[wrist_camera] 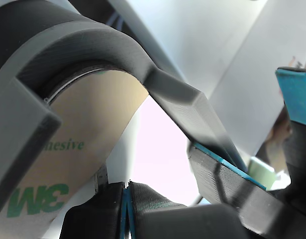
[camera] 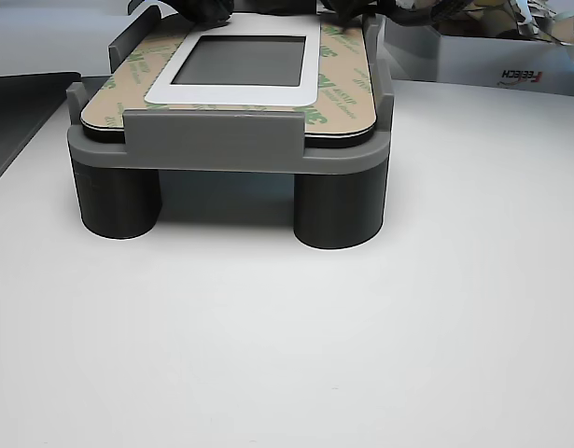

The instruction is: Peel off protective film from adhesive tape.

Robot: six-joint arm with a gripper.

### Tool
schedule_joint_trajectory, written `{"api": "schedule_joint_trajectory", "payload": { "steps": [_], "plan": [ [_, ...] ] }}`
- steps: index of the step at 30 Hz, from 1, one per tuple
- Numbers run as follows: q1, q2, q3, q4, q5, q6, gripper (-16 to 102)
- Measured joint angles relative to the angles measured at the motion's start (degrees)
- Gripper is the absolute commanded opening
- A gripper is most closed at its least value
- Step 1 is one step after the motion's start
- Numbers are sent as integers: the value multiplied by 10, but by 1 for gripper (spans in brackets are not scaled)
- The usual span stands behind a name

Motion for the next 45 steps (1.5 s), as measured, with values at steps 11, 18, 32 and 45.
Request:
{"api": "schedule_joint_trajectory", "payload": {
  "steps": [11,18,32,45],
  "plan": [
    [0,0,-4,3,0,2,-11],
    [0,0,-9,4,-1,4,-11],
    [1,-2,-14,0,-4,-8,-11],
    [-3,-16,-11,-12,-4,-18,-11]
  ]
}}
